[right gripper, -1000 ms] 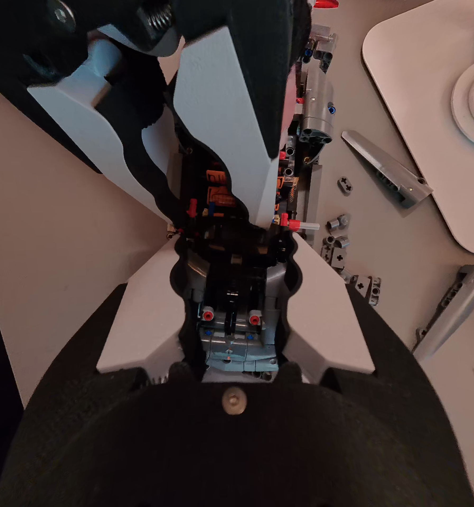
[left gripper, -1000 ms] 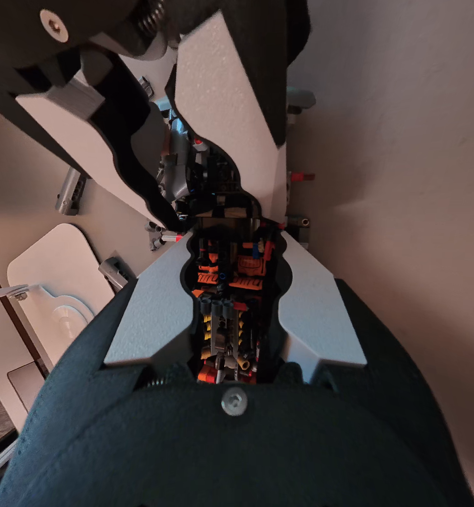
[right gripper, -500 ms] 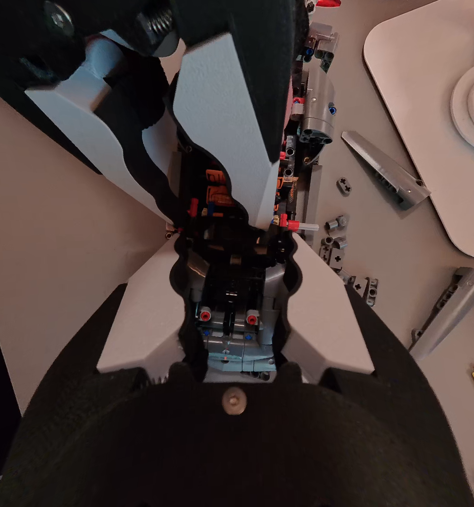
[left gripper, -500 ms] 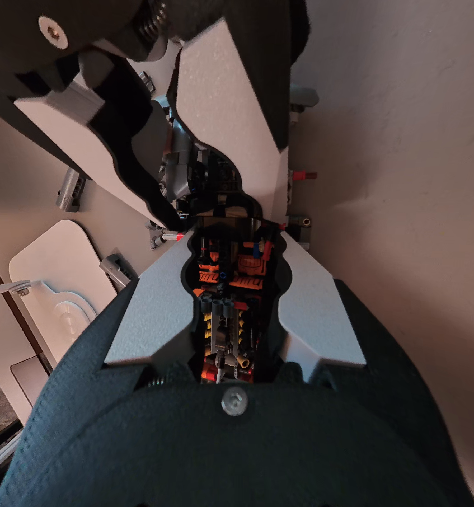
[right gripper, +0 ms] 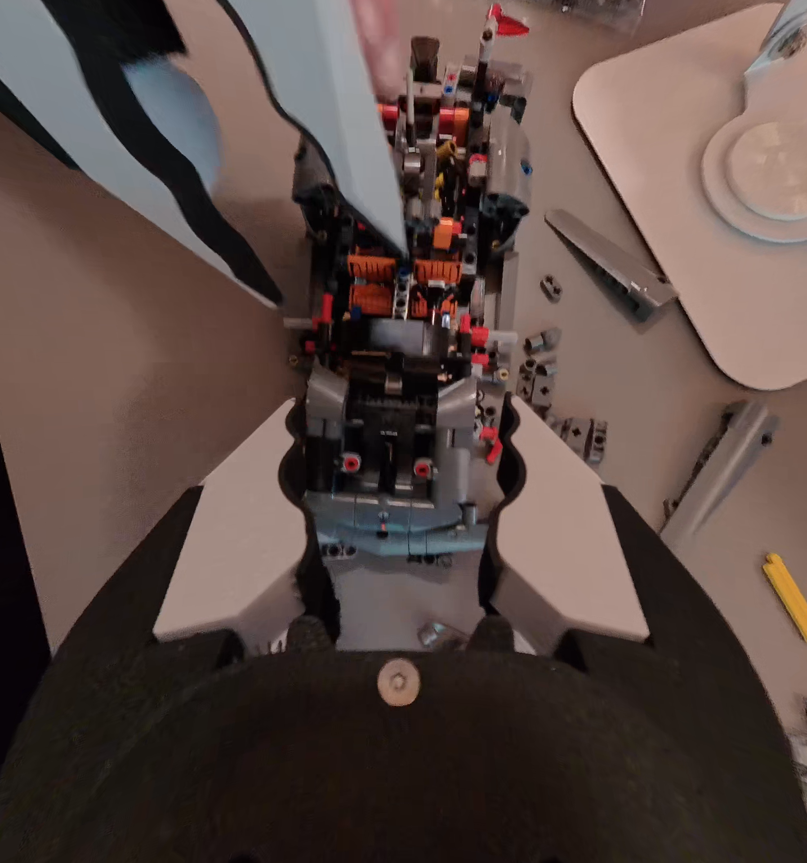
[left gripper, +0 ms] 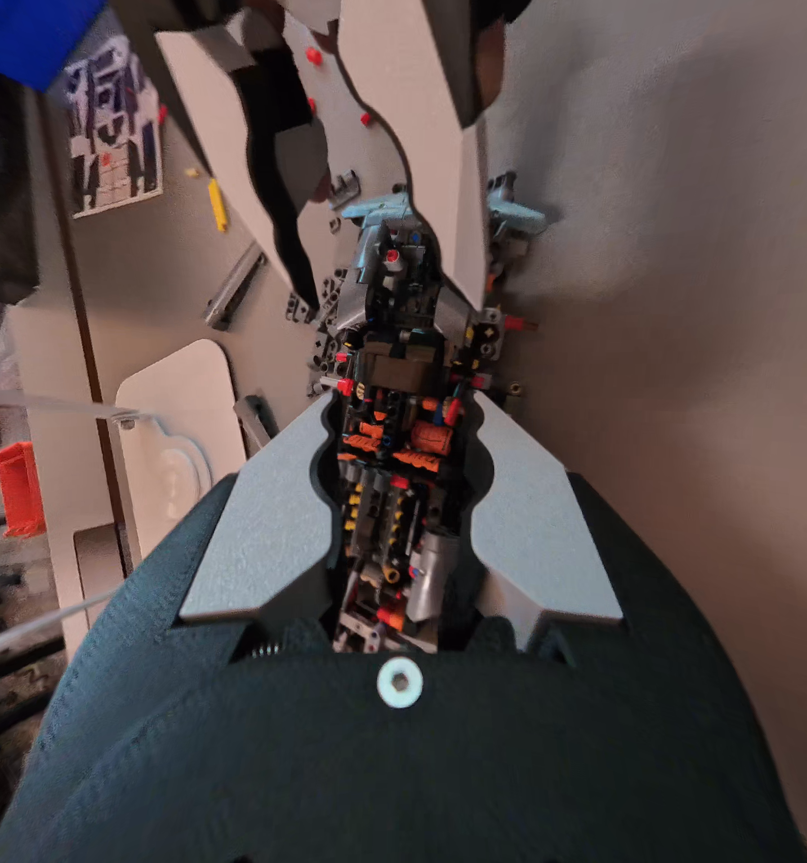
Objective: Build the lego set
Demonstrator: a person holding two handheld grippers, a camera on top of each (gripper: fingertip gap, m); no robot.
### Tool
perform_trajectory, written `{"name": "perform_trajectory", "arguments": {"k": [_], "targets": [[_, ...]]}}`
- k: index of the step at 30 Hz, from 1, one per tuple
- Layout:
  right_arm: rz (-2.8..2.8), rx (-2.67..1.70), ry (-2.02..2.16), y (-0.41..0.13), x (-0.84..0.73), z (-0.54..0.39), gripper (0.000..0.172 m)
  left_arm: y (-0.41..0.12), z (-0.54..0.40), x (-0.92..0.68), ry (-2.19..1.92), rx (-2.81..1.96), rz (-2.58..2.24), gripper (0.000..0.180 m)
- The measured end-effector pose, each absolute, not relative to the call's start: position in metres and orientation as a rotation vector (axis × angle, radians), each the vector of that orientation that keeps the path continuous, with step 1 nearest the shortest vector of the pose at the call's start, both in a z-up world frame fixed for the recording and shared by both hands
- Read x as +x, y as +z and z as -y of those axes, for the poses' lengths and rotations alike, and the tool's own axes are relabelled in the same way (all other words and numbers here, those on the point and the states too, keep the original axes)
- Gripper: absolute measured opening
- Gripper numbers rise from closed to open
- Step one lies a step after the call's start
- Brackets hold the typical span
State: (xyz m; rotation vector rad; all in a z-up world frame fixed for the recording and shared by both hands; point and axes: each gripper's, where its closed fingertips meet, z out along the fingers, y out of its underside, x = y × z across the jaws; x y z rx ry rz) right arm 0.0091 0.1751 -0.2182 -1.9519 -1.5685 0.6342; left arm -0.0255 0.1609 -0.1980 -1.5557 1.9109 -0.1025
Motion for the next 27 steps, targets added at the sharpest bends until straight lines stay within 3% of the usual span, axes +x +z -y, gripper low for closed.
{"name": "perform_trajectory", "arguments": {"k": [8,16,27], "targets": [[1.658,-1.984,0.739,-0.24,0.028,-0.166,0.085,-0.205,-0.123,-0.051,-0.1,-1.714,-1.651,0.042],[1.674,-2.007,0.847,-0.245,0.026,-0.146,0.079,-0.238,-0.109,-0.048,-0.157,-1.829,-1.501,0.036],[1.541,-1.989,1.025,-0.241,-0.008,-0.084,0.072,-0.234,-0.092,-0.088,-0.231,-1.934,-1.325,0.034]]}}
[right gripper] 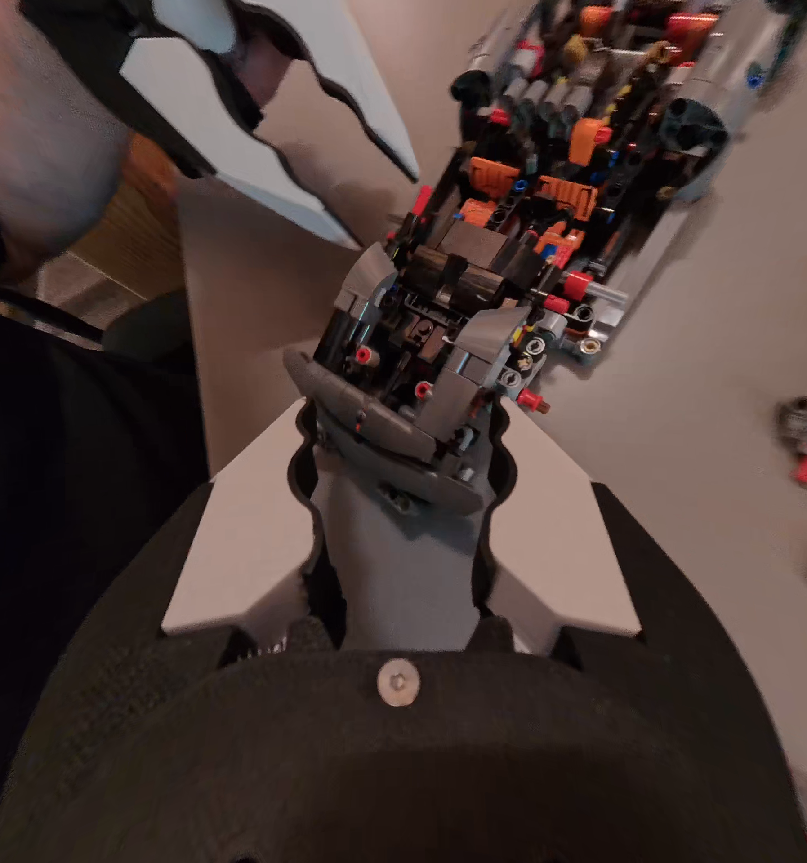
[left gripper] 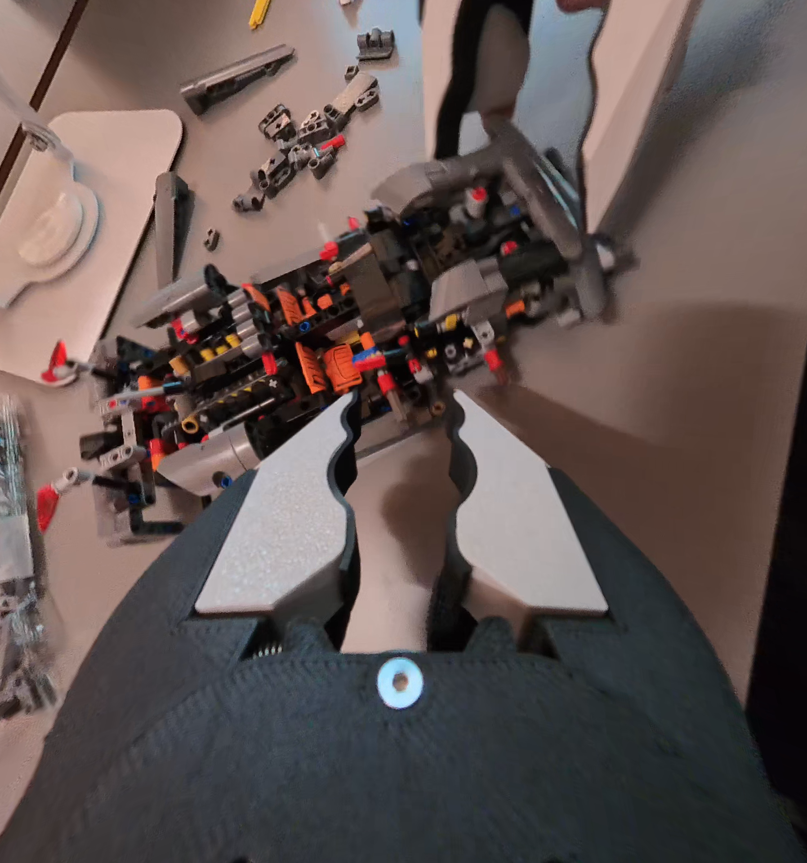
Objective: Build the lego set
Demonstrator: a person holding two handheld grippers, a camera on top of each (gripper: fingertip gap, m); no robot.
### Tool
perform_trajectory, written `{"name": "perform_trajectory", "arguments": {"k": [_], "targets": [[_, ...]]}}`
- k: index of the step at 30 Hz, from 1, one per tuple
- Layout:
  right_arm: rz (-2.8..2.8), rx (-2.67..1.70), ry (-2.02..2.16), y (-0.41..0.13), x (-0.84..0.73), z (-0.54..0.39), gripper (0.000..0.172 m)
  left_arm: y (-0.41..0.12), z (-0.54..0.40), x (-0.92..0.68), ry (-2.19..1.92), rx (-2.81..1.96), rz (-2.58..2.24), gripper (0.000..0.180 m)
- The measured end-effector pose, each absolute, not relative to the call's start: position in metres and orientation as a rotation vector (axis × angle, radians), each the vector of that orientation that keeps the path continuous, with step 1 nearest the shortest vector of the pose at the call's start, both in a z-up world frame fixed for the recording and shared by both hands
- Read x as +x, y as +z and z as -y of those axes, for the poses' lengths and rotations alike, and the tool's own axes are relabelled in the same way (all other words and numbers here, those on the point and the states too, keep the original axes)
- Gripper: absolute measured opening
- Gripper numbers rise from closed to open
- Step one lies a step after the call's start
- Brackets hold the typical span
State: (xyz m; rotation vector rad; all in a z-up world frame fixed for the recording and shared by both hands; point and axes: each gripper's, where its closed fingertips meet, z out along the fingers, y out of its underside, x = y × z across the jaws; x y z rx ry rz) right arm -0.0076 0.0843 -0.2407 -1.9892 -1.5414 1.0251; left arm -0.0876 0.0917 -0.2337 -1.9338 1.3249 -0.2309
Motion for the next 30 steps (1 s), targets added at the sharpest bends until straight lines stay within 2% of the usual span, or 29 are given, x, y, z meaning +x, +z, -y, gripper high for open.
{"name": "perform_trajectory", "arguments": {"k": [8,10,12,18,21,25,30], "targets": [[1.63,-1.876,1.145,-0.24,-0.033,-0.04,0.071,-0.225,-0.068,-0.135,-0.192,-1.961,-1.149,0.024],[1.623,-1.833,1.119,-0.232,-0.029,-0.052,0.065,-0.221,-0.063,-0.135,-0.188,-1.914,-1.134,0.021],[1.628,-1.793,1.059,-0.226,-0.027,-0.069,0.052,-0.218,-0.065,-0.137,-0.128,-1.864,-1.113,0.011],[1.703,-1.672,0.879,-0.22,-0.033,-0.109,0.019,-0.231,-0.07,-0.132,-0.11,-1.821,-1.168,0.005],[1.763,-1.572,0.798,-0.217,-0.041,-0.116,0.009,-0.227,-0.07,-0.128,-0.141,-1.774,-1.171,0.003],[1.856,-1.481,0.769,-0.224,-0.049,-0.119,0.0,-0.229,-0.068,-0.125,-0.165,-1.747,-1.18,0.003],[1.926,-1.374,0.84,-0.227,-0.054,-0.108,0.002,-0.235,-0.067,-0.122,-0.189,-1.74,-1.22,0.002]]}}
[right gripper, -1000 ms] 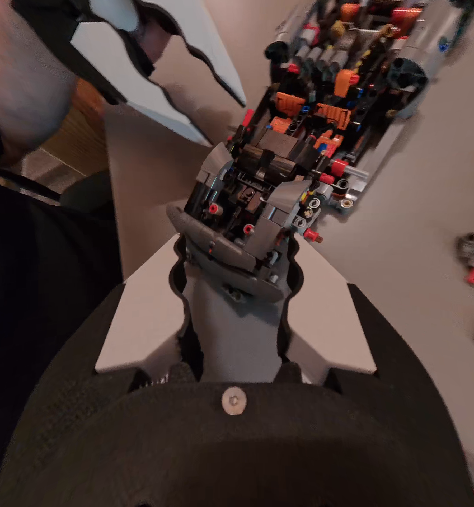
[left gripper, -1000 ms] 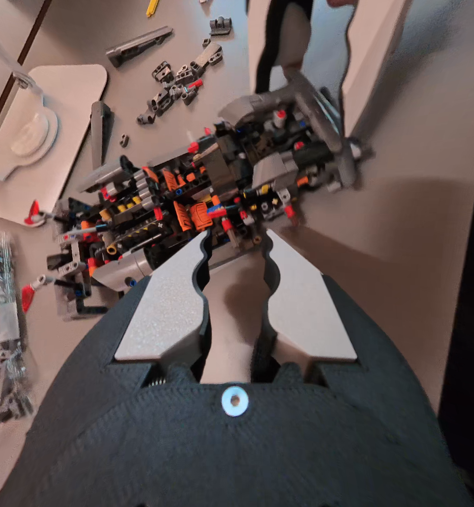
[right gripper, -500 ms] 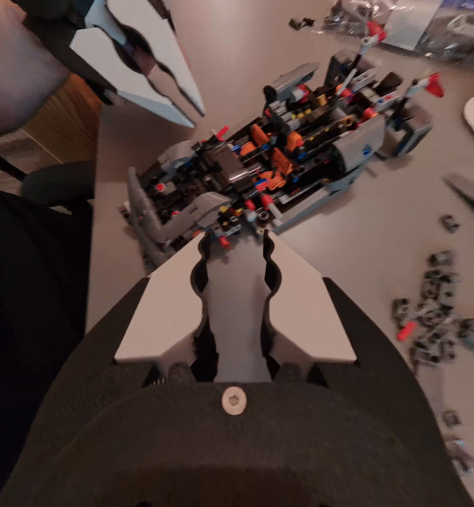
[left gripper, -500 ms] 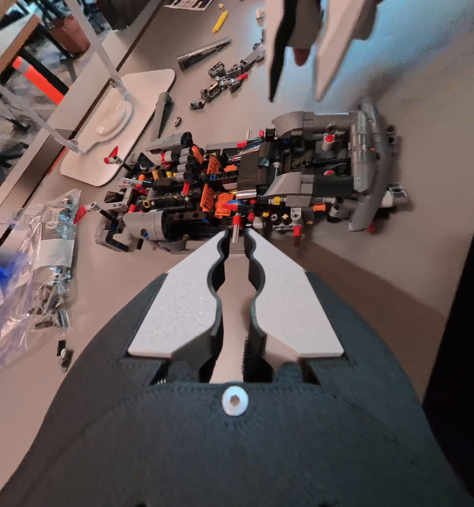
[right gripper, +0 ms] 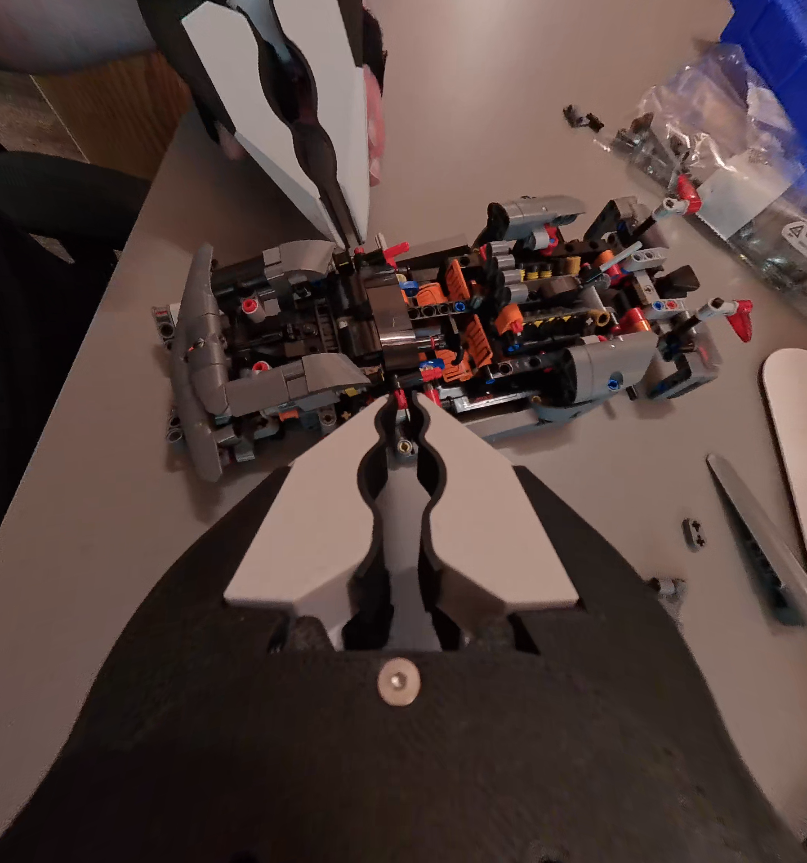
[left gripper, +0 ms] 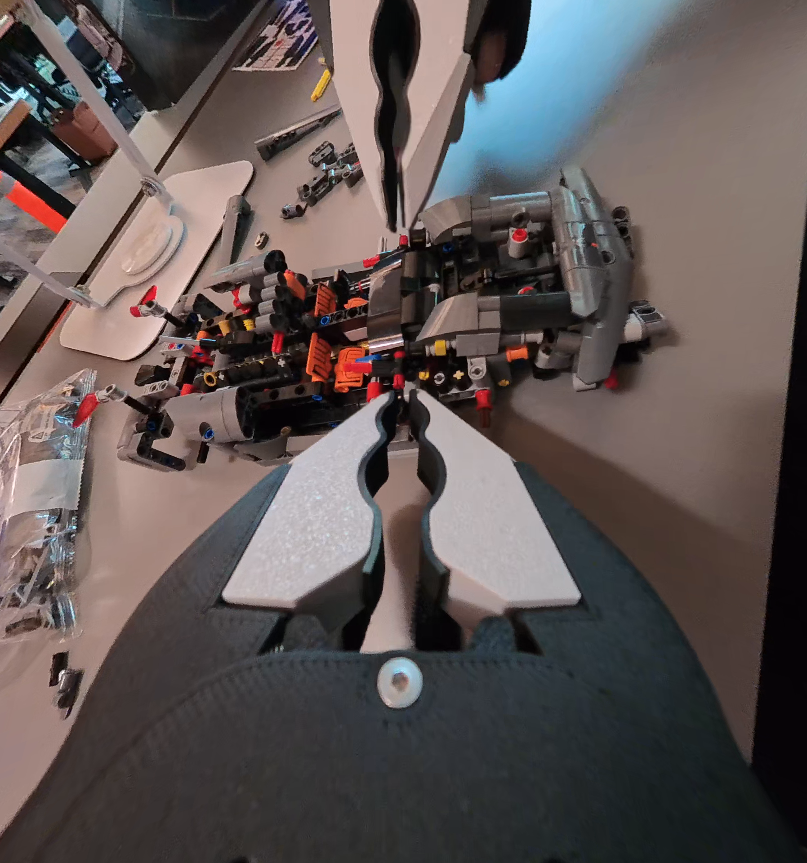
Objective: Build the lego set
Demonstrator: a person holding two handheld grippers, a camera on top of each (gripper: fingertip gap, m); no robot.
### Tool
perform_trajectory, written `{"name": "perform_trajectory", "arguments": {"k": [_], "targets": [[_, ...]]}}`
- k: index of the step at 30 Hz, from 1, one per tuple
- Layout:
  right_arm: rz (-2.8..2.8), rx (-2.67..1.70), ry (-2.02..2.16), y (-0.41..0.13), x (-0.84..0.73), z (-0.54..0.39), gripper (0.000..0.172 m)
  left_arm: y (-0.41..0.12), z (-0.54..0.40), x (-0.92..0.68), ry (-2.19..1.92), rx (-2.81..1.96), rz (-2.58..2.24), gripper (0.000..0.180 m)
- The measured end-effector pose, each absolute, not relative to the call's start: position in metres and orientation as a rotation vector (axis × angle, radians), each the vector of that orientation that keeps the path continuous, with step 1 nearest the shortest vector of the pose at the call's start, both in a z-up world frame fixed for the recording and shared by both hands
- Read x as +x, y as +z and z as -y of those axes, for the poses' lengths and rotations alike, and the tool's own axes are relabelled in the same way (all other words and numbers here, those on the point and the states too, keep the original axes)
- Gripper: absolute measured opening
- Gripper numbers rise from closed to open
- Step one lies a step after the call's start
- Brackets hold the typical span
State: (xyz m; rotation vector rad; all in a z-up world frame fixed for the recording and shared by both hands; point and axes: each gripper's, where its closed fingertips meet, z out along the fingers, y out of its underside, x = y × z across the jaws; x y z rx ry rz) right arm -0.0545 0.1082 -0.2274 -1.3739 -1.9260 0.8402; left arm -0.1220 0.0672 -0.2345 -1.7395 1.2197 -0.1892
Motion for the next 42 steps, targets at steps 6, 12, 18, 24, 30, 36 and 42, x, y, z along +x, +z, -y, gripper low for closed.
{"name": "perform_trajectory", "arguments": {"k": [6,12,18,24,30,36,42], "targets": [[1.957,-1.326,0.86,-0.2317,-0.0577,-0.1076,0.001,-0.2384,-0.0711,-0.1183,-0.194,-1.749,-1.233,0.004],[1.948,-1.302,0.897,-0.2322,-0.0589,-0.1068,0.0,-0.2379,-0.0731,-0.1182,-0.197,-1.749,-1.228,0.002],[1.933,-1.29,0.914,-0.2321,-0.0596,-0.1064,0.0,-0.236,-0.0742,-0.116,-0.214,-1.729,-1.24,0.002],[1.924,-1.287,0.925,-0.2318,-0.06,-0.1062,0.0,-0.2354,-0.0741,-0.1157,-0.215,-1.71,-1.258,0.002],[1.9,-1.298,0.959,-0.2306,-0.0594,-0.1058,0.0,-0.2366,-0.0743,-0.1136,-0.198,-1.702,-1.279,0.002],[1.892,-1.304,0.989,-0.2308,-0.0594,-0.1059,0.0,-0.2368,-0.0744,-0.1133,-0.2,-1.707,-1.277,0.002],[1.885,-1.307,1.012,-0.2311,-0.0593,-0.1058,0.0,-0.2374,-0.0751,-0.113,-0.172,-1.705,-1.29,0.001]]}}
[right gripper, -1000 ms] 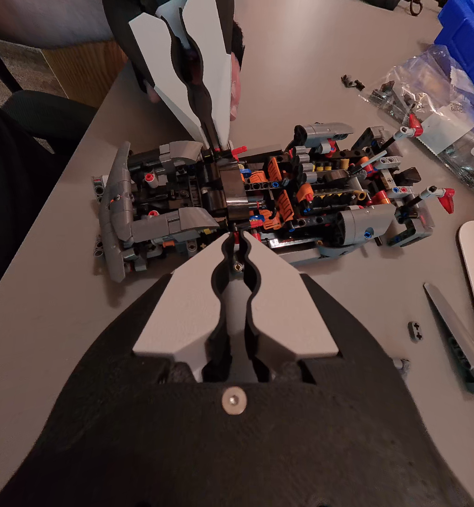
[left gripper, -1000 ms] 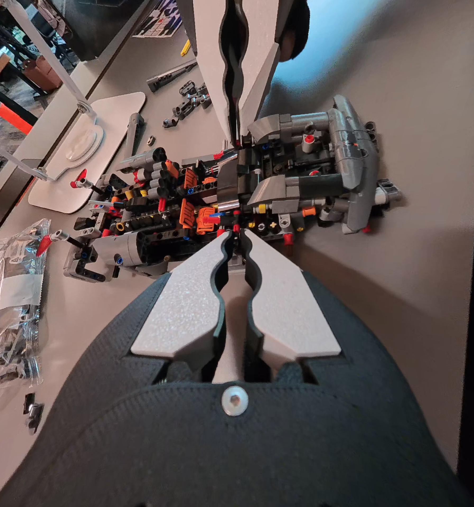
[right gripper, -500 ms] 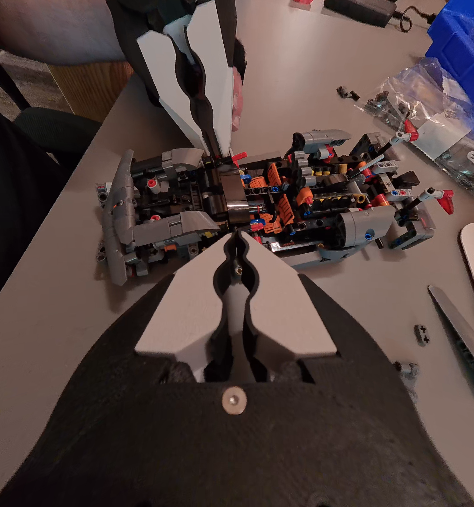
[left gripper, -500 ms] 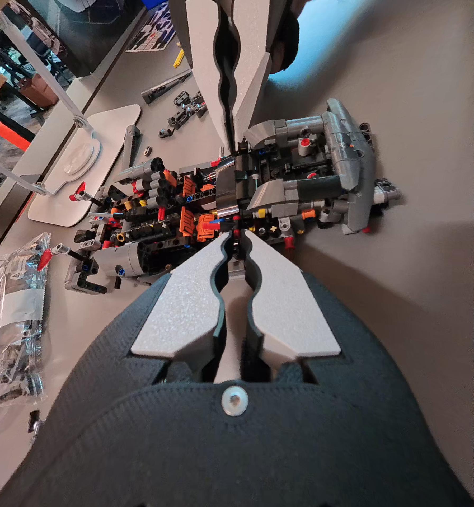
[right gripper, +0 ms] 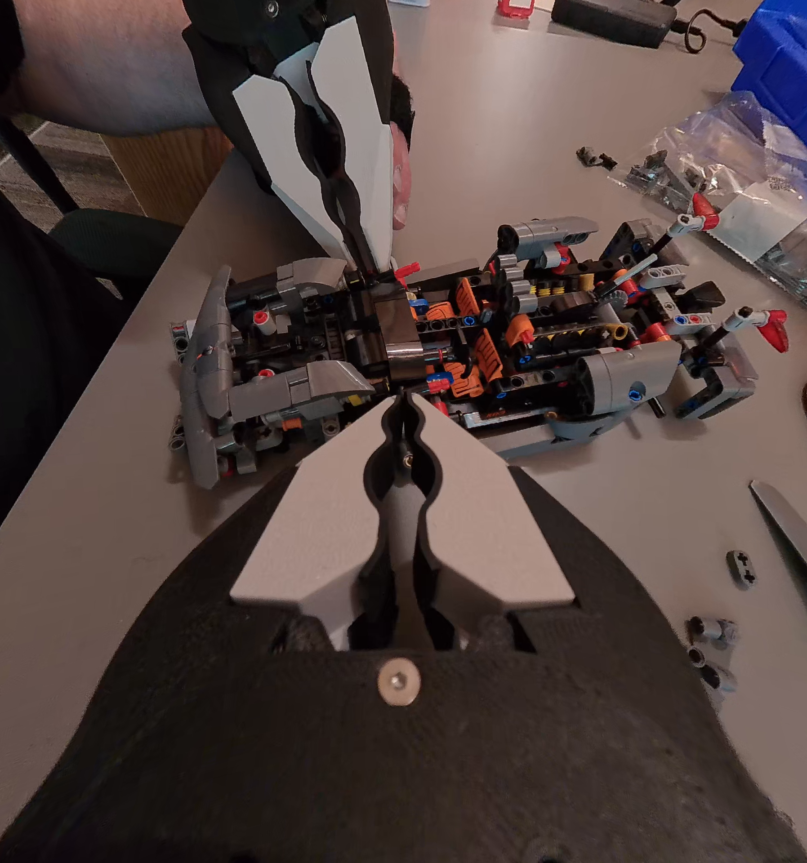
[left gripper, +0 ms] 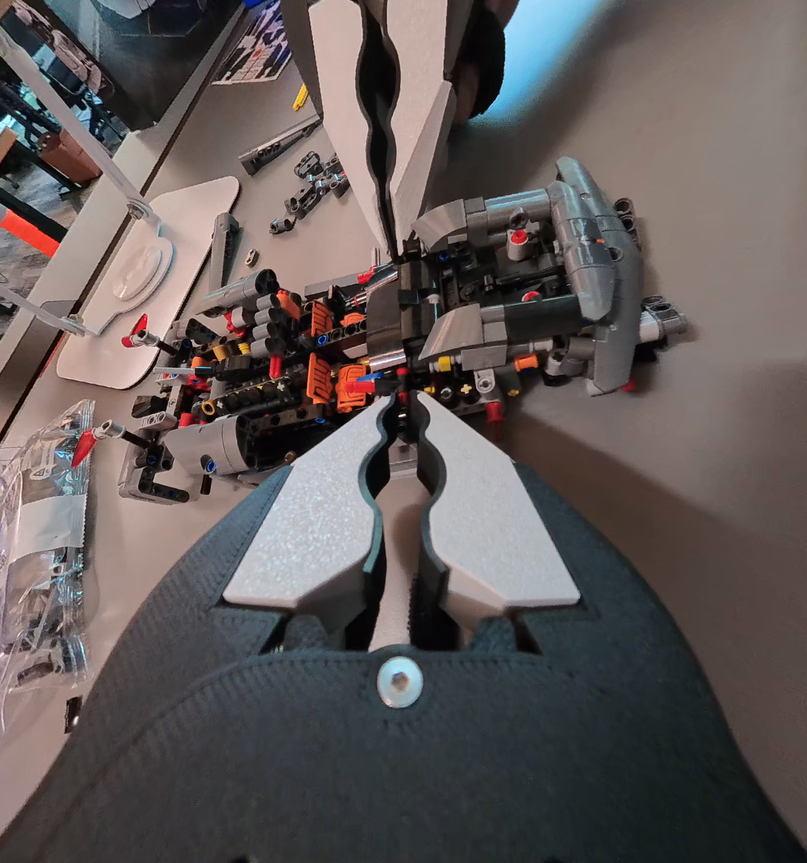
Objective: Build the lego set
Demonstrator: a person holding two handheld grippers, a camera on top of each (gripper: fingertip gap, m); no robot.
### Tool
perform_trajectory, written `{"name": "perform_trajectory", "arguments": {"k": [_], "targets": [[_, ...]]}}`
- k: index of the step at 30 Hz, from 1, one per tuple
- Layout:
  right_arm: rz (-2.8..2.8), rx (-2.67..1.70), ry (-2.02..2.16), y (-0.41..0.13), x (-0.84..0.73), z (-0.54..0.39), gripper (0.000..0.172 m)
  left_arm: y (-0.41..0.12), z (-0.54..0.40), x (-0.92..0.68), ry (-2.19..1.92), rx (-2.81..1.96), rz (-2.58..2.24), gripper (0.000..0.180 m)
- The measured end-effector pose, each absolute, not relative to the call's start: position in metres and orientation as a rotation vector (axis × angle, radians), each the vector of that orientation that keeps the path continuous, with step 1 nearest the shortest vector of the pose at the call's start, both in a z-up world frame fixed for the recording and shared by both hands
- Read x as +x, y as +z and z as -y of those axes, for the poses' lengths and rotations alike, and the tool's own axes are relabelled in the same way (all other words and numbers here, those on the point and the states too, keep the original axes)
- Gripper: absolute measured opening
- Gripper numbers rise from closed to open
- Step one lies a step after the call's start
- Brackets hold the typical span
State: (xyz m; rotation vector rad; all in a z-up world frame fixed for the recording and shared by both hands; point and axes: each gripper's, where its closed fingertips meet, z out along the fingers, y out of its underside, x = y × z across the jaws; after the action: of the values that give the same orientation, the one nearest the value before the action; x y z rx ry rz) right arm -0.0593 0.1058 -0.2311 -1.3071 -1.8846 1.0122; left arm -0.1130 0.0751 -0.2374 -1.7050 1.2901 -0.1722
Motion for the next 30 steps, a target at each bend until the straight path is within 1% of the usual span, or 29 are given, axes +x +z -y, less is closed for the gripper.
{"name": "perform_trajectory", "arguments": {"k": [30], "targets": [[1.888,-1.321,1.024,-0.2323,-0.0565,-0.1066,0.0,-0.2383,-0.0778,-0.11,-0.044,-1.685,-1.371,0.001]]}}
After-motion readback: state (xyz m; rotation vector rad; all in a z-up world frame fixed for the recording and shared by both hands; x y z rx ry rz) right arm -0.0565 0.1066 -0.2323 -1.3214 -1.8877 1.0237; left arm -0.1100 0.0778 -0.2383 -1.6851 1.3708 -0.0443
